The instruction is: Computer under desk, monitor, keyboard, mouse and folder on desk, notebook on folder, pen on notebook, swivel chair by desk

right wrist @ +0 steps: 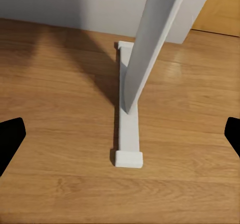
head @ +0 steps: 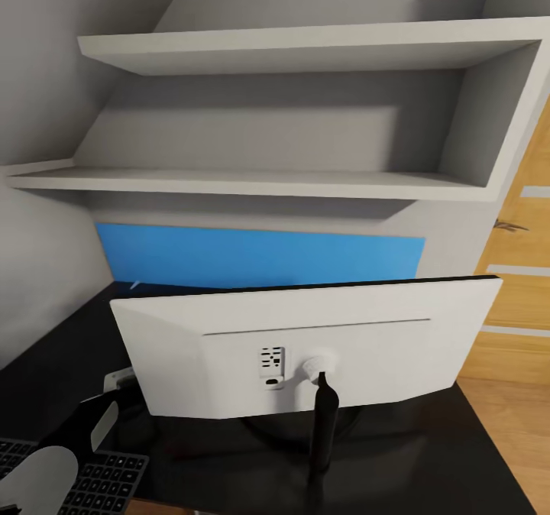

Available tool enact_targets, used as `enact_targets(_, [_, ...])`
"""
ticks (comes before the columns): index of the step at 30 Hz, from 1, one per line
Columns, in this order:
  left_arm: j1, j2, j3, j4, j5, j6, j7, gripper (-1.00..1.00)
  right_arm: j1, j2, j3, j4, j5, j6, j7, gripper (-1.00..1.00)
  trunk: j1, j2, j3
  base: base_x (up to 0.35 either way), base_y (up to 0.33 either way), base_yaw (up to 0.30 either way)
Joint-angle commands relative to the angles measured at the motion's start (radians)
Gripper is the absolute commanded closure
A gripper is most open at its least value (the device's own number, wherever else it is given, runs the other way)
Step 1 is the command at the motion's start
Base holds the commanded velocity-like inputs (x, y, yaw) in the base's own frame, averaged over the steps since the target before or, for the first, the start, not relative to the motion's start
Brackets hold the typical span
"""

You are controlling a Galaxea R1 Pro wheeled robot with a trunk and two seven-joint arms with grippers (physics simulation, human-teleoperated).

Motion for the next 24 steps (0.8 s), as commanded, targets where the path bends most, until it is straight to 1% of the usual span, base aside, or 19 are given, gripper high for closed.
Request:
enact_targets(1, [0.0,0.0,0.0,-0.002,0.01,0.006,0.003,-1.0,-0.001,0.0,-0.004,0.002,0.01,-0.003,-0.008,-1.0,0.0,-0.001,-0.001,0.0,0.036,0.0])
enact_targets(7, [0.0,0.0,0.0,-0.001,0.011,0.006,0.004,-1.0,-0.001,0.0,-0.004,0.002,0.011,-0.001,-0.007,-1.0,0.0,-0.001,-0.001,0.0,0.017,0.0])
enact_targets(13, [0.0,0.0,0.0,-0.001,0.011,0.005,0.004,-1.0,-0.001,0.001,-0.004,0.002,0.01,0.018,-0.008,-1.0,0.0,-0.001,-0.001,0.0,0.002,0.0])
enact_targets(24, [0.0,0.0,0.0,-0.001,0.011,0.004,0.004,-1.0,-0.001,0.004,-0.004,0.002,0.01,0.017,-0.006,-1.0,0.0,-0.001,-0.001,0.0,0.0,0.0])
